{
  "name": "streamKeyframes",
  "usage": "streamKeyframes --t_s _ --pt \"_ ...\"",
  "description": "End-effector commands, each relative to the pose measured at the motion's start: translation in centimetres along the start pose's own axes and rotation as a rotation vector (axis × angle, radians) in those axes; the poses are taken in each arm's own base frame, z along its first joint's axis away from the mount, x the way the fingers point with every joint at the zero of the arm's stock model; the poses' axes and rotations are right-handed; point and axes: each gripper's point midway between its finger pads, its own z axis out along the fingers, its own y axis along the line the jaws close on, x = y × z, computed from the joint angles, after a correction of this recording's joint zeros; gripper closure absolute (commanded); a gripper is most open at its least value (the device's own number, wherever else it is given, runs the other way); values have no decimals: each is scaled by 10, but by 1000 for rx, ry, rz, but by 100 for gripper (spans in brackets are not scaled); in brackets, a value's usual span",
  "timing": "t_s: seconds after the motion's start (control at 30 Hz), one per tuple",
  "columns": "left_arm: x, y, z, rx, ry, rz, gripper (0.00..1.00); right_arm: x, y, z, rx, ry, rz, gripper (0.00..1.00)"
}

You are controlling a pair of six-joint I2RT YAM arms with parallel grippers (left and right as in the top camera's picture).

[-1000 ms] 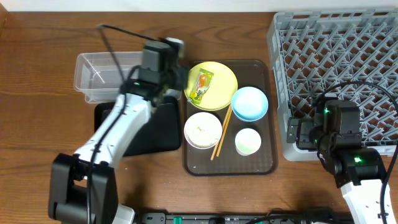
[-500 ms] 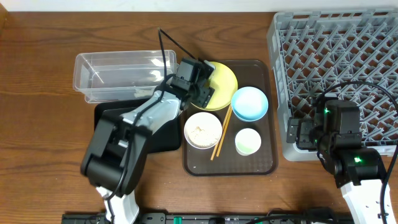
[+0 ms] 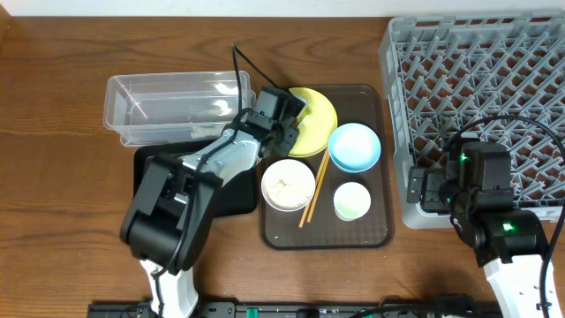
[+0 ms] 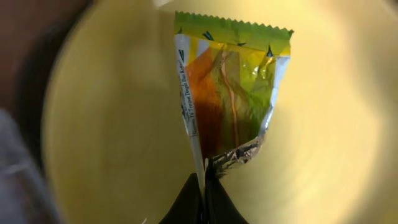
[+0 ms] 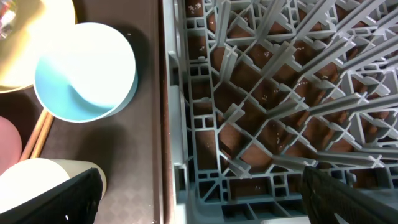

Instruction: Sort waste into correct bins and load items into the dishwasher rack

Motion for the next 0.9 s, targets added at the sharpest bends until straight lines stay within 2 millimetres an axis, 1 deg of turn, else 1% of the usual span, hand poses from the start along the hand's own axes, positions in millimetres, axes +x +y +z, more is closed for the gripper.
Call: streamKeyframes --t_s 0.0,0.07,0.1,0.17,0.27,0.33,0.4,0.5,0.53,0.57,0.6,0.67,0.7,0.77,0.87 --pt "-39 3 -45 -22 -121 -22 94 -9 2 -6 -2 -25 -13 1" --pt "-53 9 -70 -31 -170 -75 94 -8 2 -6 -1 -24 -13 1" --pt "-58 16 -84 -51 -194 -116 94 -8 2 -6 -1 -25 -13 1" --pt "-62 43 -106 -145 -226 -239 94 -9 2 -6 -1 -25 -13 1" --pt "-51 94 -132 -320 -253 -461 94 -9 2 -6 -1 -25 -13 1" --pt "-40 123 -139 -380 -268 -604 94 -9 2 -6 -2 -25 -13 1" --pt "-27 146 -140 -407 -276 -751 93 -9 2 -6 -2 -25 -13 1" --pt "-6 171 -137 -439 -274 -929 90 -9 2 -6 -2 -25 -13 1" --pt "0 175 -135 -447 -264 -968 83 -9 2 -6 -2 -25 -13 1" --pt "6 178 -133 -453 -253 -1000 67 -9 2 -6 -2 -25 -13 1" --pt "10 179 -131 -450 -241 -1010 56 -9 2 -6 -2 -25 -13 1" --pt "9 178 -130 -431 -236 -1003 49 -9 2 -6 -2 -25 -13 1" --pt "7 176 -131 -420 -236 -983 48 -9 2 -6 -2 -26 -13 1" --pt "5 174 -137 -418 -238 -957 40 -9 2 -6 -2 -26 -13 1" --pt "0 162 -153 -406 -240 -929 32 -9 2 -6 -2 -26 -13 1"
